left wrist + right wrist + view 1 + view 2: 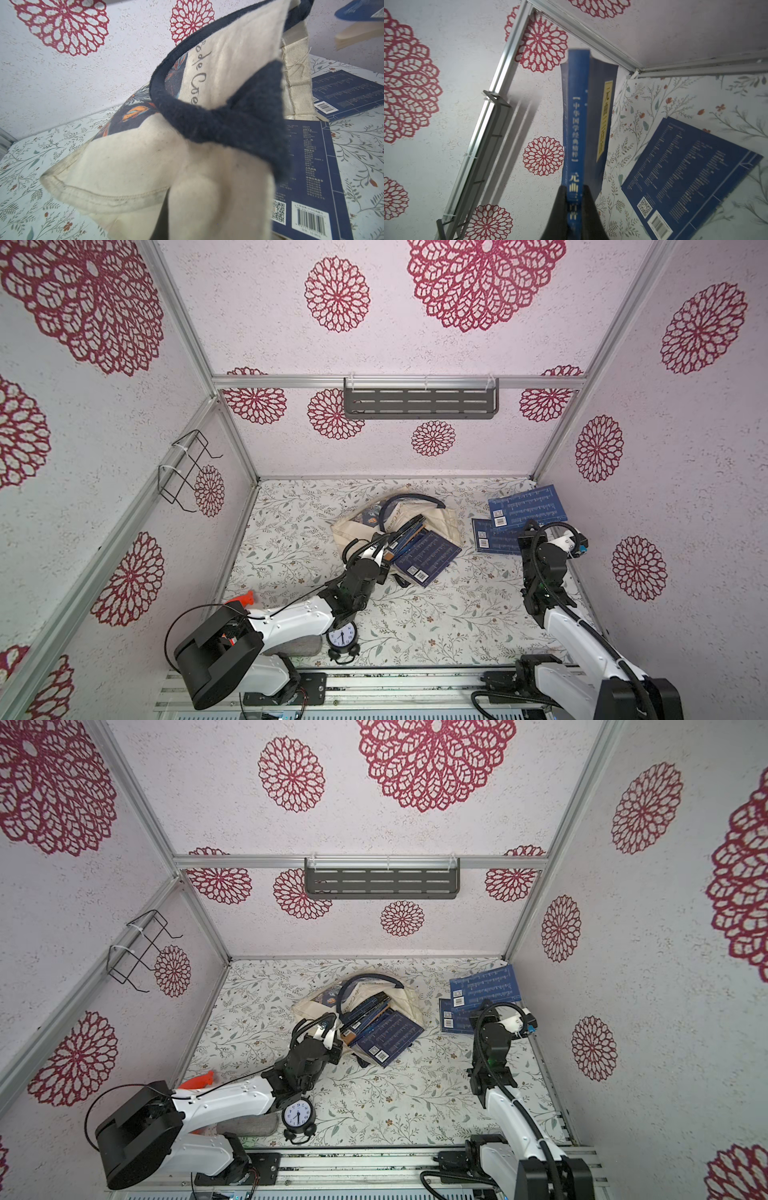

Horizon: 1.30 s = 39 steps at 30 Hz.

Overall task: Take out the books from the canvas bag
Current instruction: Place the book on the book.

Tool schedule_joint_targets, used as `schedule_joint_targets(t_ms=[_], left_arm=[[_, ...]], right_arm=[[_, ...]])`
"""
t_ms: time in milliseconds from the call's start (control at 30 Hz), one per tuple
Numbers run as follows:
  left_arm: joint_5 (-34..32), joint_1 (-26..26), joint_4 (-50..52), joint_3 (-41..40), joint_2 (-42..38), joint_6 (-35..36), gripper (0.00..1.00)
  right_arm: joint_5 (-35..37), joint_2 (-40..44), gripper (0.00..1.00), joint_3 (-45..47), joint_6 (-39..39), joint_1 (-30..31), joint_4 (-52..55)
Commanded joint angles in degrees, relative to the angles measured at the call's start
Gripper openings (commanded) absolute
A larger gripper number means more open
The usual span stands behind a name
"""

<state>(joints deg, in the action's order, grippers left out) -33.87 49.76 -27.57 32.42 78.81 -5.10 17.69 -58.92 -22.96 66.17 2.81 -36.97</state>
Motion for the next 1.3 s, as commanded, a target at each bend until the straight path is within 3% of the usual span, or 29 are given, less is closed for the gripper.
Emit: schedule_joint_targets(t_ms=[0, 133, 333, 567, 867, 967, 1100, 1267], left_arm=[[0.7, 0.7, -1.8, 1.9, 0.5, 0.4, 0.00], [0.7, 0.7, -1.7, 2.1, 1.0, 0.4, 0.00], [0.3, 0.7, -1.7, 2.2, 1.1, 0.6, 0.00], [0.6, 0.7, -1.7, 2.3, 1.3, 0.6, 0.00], [0.5, 0.7, -1.6, 2.3, 1.3, 0.8, 0.00], [0.7, 0.6, -1.6, 2.3, 1.3, 0.7, 0.00], [0.8, 0.7, -1.5, 2.4, 1.4, 0.7, 0.00], [0.9, 0.7, -1.4, 2.5, 1.5, 0.7, 0.00]], right_arm=[[-1.6, -4.2, 0.00, 0.7, 4.5, -1.5, -11.6], [-1.2, -12.5, 0.00, 4.1, 4.2, -2.1, -21.2], [-4.3, -20.9, 0.00, 6.2, 8.9, -2.6, -24.5], [-3.1, -24.4, 0.00, 6.0, 12.0, -2.6, -19.7], [-7.3, -31.2, 0.00, 2.2, 16.2, -3.3, -18.7], [-8.1, -31.4, 0.09, 1.5, 16.2, -3.4, -17.0], [-9.1, -29.9, 0.32, 2.1, 17.1, -3.3, -14.7], [-8.5, -26.0, 0.52, 2.4, 17.0, -3.3, -9.6]])
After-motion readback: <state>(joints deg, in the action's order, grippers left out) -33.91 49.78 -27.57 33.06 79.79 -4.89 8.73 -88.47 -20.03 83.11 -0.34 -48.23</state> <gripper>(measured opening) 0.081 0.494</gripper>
